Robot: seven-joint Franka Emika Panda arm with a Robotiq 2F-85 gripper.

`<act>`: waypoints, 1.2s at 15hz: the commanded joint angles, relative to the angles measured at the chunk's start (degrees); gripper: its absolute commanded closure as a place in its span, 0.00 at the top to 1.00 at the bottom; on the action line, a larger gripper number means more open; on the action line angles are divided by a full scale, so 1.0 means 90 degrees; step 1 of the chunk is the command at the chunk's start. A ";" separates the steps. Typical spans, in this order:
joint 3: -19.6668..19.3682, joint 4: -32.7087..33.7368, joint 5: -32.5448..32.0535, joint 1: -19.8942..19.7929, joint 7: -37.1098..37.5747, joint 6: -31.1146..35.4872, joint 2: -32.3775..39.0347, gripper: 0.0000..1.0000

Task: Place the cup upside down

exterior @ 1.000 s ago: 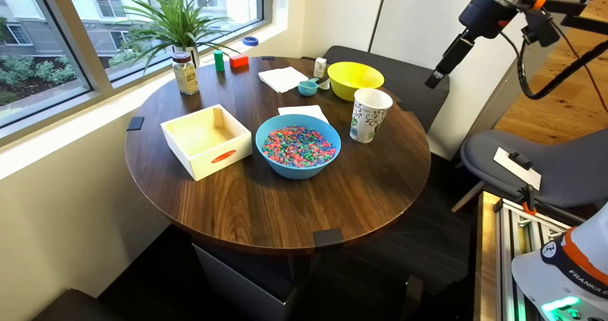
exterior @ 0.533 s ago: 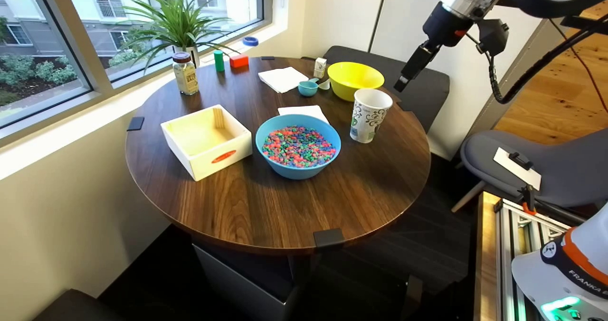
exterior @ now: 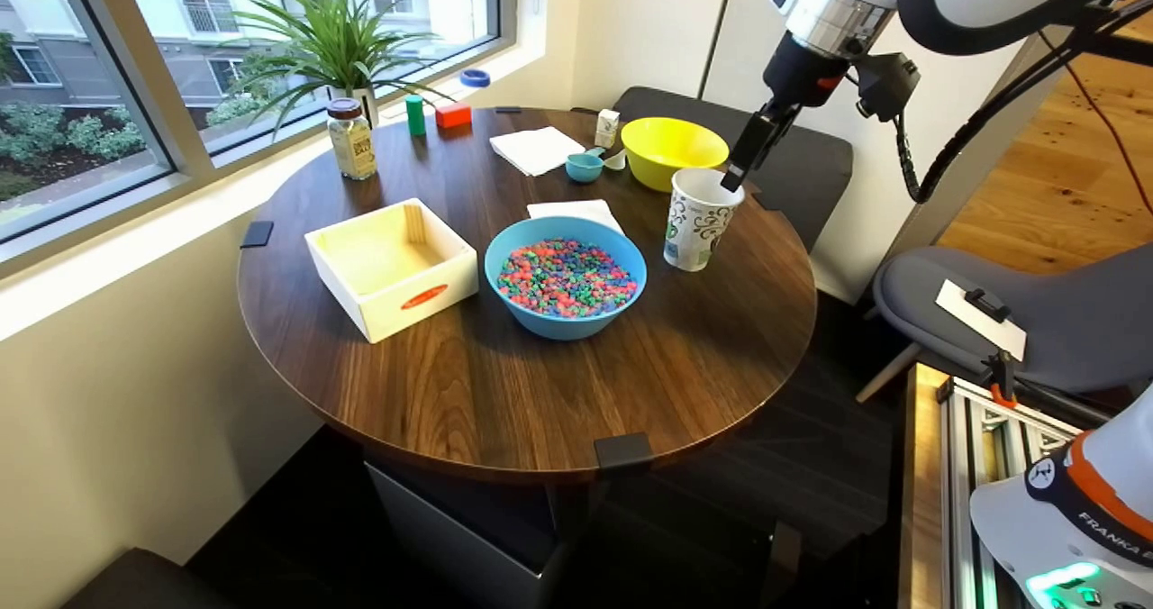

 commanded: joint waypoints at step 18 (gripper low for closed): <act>0.0984 0.0222 -0.2617 0.0088 0.1056 -0.0459 0.0031 0.01</act>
